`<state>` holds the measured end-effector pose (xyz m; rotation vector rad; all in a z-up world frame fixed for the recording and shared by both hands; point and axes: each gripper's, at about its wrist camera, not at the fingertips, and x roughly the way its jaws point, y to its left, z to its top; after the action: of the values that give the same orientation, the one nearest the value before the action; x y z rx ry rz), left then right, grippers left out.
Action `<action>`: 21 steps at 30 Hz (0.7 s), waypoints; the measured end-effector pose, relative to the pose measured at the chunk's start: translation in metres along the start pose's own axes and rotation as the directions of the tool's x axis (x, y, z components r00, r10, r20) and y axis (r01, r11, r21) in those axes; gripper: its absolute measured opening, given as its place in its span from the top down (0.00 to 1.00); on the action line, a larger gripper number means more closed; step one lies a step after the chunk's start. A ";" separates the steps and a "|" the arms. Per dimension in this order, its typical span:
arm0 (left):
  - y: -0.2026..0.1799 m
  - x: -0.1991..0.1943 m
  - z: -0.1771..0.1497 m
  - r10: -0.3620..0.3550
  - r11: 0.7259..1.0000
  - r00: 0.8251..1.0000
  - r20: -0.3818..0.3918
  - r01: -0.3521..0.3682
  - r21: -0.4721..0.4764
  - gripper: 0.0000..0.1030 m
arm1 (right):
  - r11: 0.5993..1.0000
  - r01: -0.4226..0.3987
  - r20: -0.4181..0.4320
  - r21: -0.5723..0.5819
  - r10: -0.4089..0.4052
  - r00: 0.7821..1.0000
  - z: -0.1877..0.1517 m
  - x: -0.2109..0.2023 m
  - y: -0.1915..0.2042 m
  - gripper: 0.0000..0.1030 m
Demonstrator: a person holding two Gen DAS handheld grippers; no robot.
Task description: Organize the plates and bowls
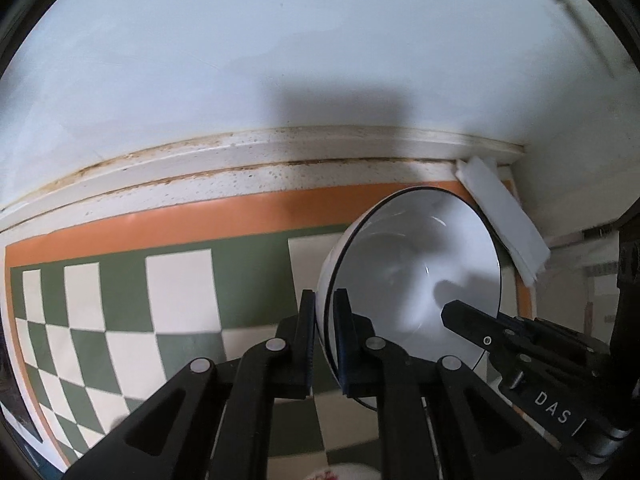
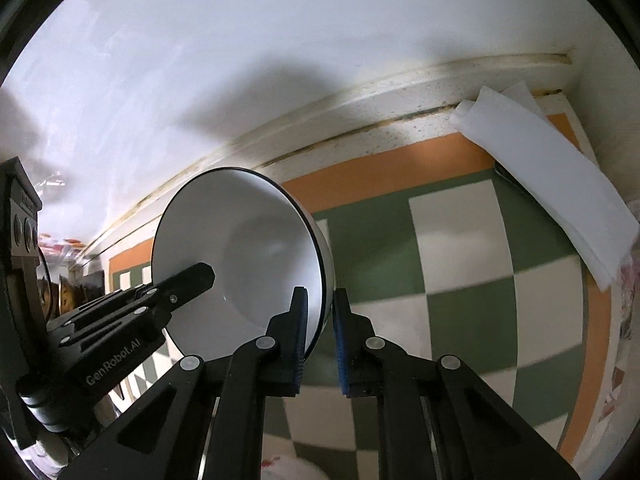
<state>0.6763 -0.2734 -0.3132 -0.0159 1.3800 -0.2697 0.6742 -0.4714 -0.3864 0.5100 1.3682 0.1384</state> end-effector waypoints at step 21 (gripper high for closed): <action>0.002 -0.069 -0.152 -0.020 0.994 1.000 -0.007 0.021 0.111 0.92 | 1.000 -0.008 0.046 0.006 0.008 0.999 -0.181 -0.075 0.037 0.86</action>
<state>0.5179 -0.2357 -0.2762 0.0637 1.3697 -0.3637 0.4925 -0.4192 -0.3241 0.5211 1.3226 0.1283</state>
